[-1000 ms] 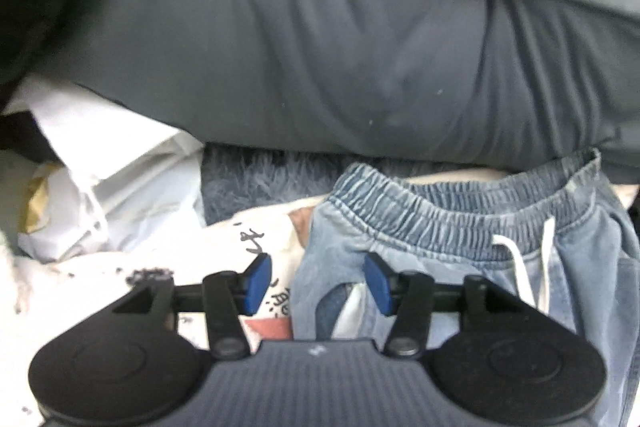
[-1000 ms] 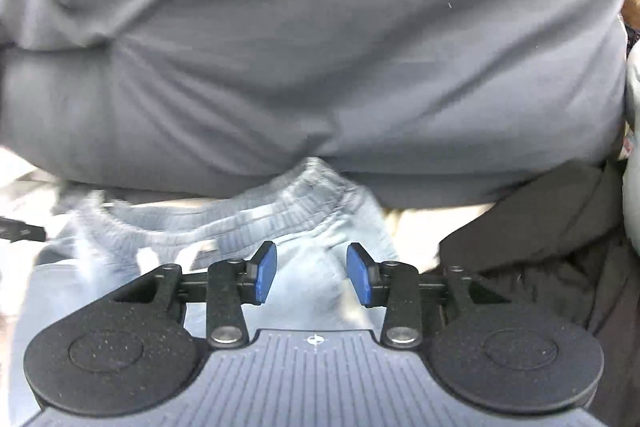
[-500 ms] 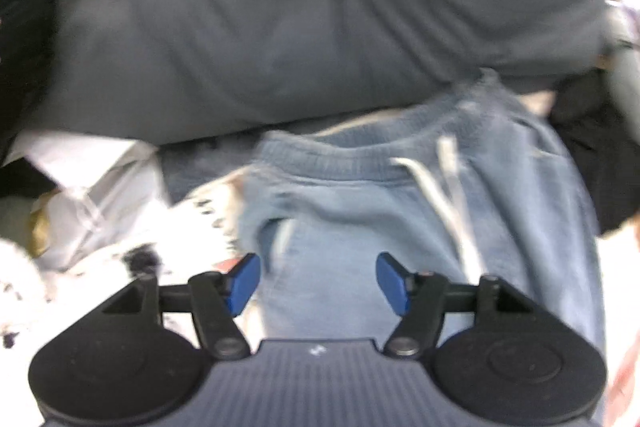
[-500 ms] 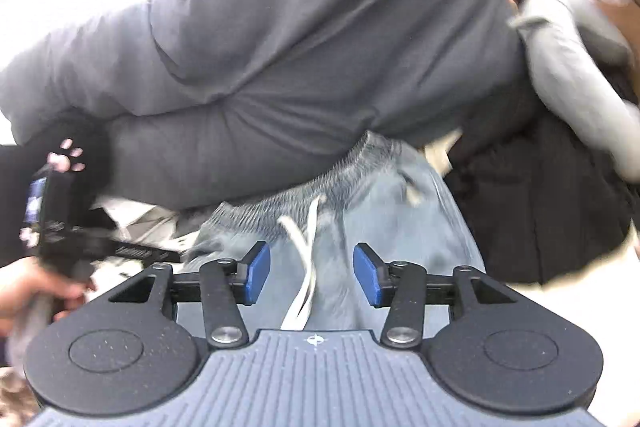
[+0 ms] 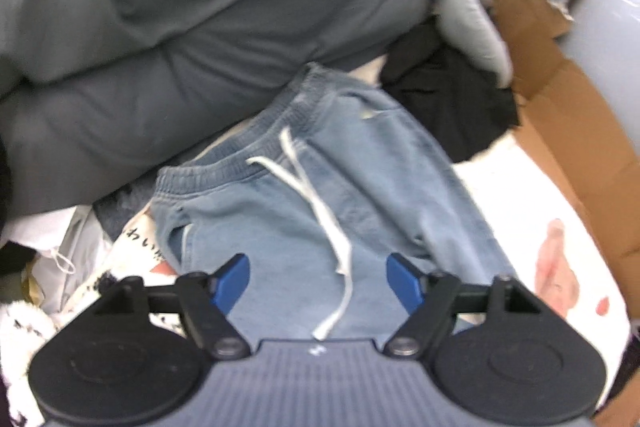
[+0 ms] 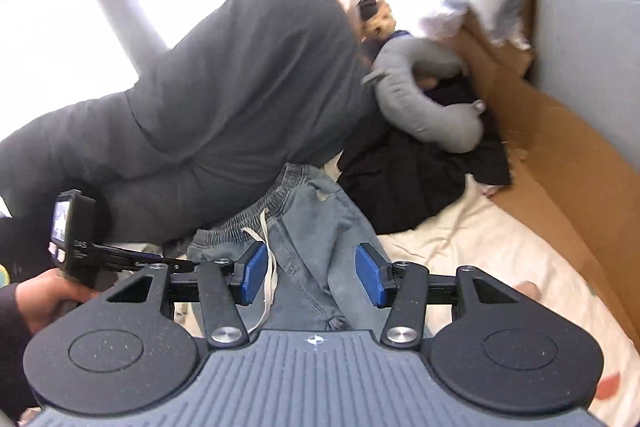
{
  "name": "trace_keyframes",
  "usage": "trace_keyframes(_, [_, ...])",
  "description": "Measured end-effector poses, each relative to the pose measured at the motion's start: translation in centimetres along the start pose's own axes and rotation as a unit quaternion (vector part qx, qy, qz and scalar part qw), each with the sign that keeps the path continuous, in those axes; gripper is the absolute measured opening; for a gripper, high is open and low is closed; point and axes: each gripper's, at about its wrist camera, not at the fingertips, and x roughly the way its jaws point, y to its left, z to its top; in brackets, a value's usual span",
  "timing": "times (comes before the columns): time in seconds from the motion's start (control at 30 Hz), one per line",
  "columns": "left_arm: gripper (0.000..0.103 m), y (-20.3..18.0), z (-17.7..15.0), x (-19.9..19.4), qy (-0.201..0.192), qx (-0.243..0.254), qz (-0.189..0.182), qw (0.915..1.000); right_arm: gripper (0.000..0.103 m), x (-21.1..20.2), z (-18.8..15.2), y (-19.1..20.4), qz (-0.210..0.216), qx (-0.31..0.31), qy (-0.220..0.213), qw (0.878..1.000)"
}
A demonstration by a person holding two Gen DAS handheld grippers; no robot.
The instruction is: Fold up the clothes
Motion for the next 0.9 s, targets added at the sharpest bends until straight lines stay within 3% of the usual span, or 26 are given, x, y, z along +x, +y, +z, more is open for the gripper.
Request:
trace_keyframes(0.2, [0.080,-2.5,1.0,-4.9,-0.009,0.037,-0.024,0.9990,0.057,-8.4,-0.9,0.4,-0.027,0.027,-0.020,0.999])
trace_keyframes(0.47, [0.081,-5.6,1.3,-9.6,-0.003,0.093,-0.063,0.9937,0.063,-16.6,-2.9,1.2,-0.073,0.034,-0.036,0.996])
trace_keyframes(0.9, [0.084,-7.9,3.3,-15.2,-0.029,0.121,-0.096,0.9876,0.067,-31.9,-9.2,-0.3,-0.128,0.098,-0.084,0.983])
